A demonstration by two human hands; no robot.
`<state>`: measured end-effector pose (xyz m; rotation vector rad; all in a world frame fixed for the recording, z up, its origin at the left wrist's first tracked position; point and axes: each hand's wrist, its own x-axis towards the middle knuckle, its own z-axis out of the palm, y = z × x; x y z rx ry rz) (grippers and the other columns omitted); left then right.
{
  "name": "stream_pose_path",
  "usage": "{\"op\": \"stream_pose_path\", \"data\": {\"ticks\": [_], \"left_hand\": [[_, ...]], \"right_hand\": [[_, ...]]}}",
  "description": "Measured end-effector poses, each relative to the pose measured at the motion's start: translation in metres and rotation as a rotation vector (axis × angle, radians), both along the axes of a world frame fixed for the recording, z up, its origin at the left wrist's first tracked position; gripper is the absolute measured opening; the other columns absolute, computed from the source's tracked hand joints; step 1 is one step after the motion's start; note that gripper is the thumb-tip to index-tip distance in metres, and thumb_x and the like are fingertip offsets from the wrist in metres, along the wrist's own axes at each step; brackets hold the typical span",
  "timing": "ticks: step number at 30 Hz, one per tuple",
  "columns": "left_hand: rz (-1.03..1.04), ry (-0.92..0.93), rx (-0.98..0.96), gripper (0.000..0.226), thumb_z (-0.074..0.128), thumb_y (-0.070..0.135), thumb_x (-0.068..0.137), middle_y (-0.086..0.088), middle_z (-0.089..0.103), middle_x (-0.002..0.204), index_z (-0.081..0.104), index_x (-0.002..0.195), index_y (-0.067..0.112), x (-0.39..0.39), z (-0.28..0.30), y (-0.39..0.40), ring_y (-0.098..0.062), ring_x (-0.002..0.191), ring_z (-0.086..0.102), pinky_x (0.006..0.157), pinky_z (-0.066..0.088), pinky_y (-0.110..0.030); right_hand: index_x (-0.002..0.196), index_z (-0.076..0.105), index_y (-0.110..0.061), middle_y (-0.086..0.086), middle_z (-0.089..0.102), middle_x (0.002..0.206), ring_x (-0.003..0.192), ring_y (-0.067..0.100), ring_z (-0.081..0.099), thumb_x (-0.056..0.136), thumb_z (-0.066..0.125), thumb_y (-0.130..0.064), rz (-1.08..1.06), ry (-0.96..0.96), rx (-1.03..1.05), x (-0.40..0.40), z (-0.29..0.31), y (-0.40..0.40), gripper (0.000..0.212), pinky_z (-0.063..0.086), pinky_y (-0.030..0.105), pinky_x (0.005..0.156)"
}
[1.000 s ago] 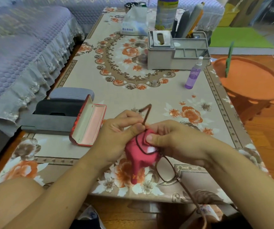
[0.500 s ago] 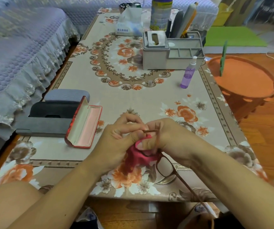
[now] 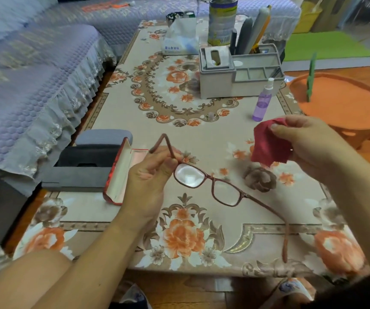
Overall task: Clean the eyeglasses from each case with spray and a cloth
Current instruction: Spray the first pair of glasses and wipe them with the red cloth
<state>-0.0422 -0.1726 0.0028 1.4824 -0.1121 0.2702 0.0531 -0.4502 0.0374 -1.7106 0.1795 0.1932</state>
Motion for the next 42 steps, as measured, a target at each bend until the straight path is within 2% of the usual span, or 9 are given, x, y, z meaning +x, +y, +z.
{"op": "stream_pose_path", "data": {"ticks": [6,9,16,20,25,31,36,39,42], "left_hand": [[-0.003,0.035,0.088,0.015,0.064,0.037,0.089,0.011,0.07,0.099,0.079,0.09,0.04,0.0,-0.009,-0.007,-0.007,0.105,0.065,0.095,0.047,-0.02],[-0.015,0.114,0.115,0.014,0.069,0.032,0.092,0.004,0.074,0.11,0.08,0.101,0.035,0.002,-0.019,-0.01,-0.027,0.114,0.065,0.1,0.05,-0.044],[-0.048,0.233,-0.132,0.026,0.068,0.01,0.082,-0.001,0.078,0.094,0.083,0.086,0.03,-0.009,-0.01,-0.026,-0.014,0.087,0.073,0.072,0.059,-0.026],[0.007,0.229,-0.173,0.022,0.067,0.018,0.081,-0.013,0.077,0.103,0.08,0.1,0.014,-0.007,-0.012,-0.025,-0.022,0.094,0.073,0.077,0.06,-0.028],[0.056,0.155,-0.041,0.03,0.07,0.028,0.081,-0.014,0.073,0.11,0.078,0.104,0.011,-0.006,-0.017,-0.02,-0.025,0.108,0.069,0.094,0.057,-0.04],[0.034,-0.007,0.21,0.013,0.075,0.032,0.085,0.01,0.065,0.11,0.08,0.095,0.04,-0.01,-0.017,-0.024,-0.026,0.118,0.059,0.102,0.05,-0.052],[-0.232,0.099,0.15,0.02,0.075,0.034,0.076,0.007,0.064,0.115,0.083,0.09,0.023,-0.005,0.0,0.0,-0.021,0.119,0.06,0.109,0.044,-0.057],[-0.282,0.137,0.196,0.023,0.078,0.034,0.073,0.005,0.065,0.111,0.083,0.091,0.021,-0.002,0.002,0.004,-0.02,0.121,0.058,0.11,0.043,-0.058],[-0.236,0.127,0.229,0.021,0.078,0.037,0.072,0.007,0.066,0.108,0.084,0.088,0.025,-0.005,-0.004,-0.002,-0.022,0.12,0.059,0.11,0.042,-0.056]], "right_hand": [[0.104,0.069,-0.006,0.008,0.071,0.086,0.078,0.02,0.068,0.09,0.061,-0.012,0.387,0.053,0.214,-0.03,0.036,0.019,0.017,0.055,0.026,0.061],[0.101,0.069,-0.007,0.008,0.07,0.085,0.072,0.016,0.067,0.088,0.064,-0.004,0.634,0.103,0.39,-0.051,0.048,0.054,0.014,0.053,0.023,0.06],[0.1,0.062,-0.015,0.002,0.062,0.076,0.067,0.018,0.056,0.092,0.069,-0.007,0.385,0.034,0.058,-0.043,0.011,0.084,0.013,0.043,0.036,0.062],[0.11,0.055,-0.026,-0.002,0.06,0.115,0.098,0.016,0.063,0.089,0.073,-0.021,0.33,-0.006,-0.176,-0.049,0.009,0.08,0.028,0.053,0.038,0.083],[0.089,0.068,-0.02,-0.003,0.071,0.082,0.073,0.006,0.065,0.082,0.07,-0.054,0.384,-0.124,-0.415,-0.058,0.021,0.071,0.034,0.054,0.034,0.069],[0.085,0.075,-0.009,0.009,0.073,0.075,0.07,0.017,0.068,0.086,0.075,-0.001,0.662,0.058,-0.044,-0.07,-0.002,0.087,0.008,0.057,0.032,0.074],[0.094,0.074,-0.003,0.023,0.07,0.093,0.087,0.032,0.066,0.094,0.061,-0.001,0.797,0.226,0.176,-0.069,-0.002,0.079,0.013,0.054,0.046,0.092],[0.094,0.072,-0.001,0.013,0.072,0.08,0.074,0.022,0.07,0.09,0.061,0.013,0.793,0.204,0.174,-0.07,-0.007,0.081,0.018,0.058,0.031,0.076],[0.098,0.068,0.008,0.027,0.072,0.091,0.086,0.041,0.071,0.077,0.078,-0.002,0.738,0.11,0.045,-0.072,-0.01,0.087,0.025,0.057,0.052,0.091]]}}
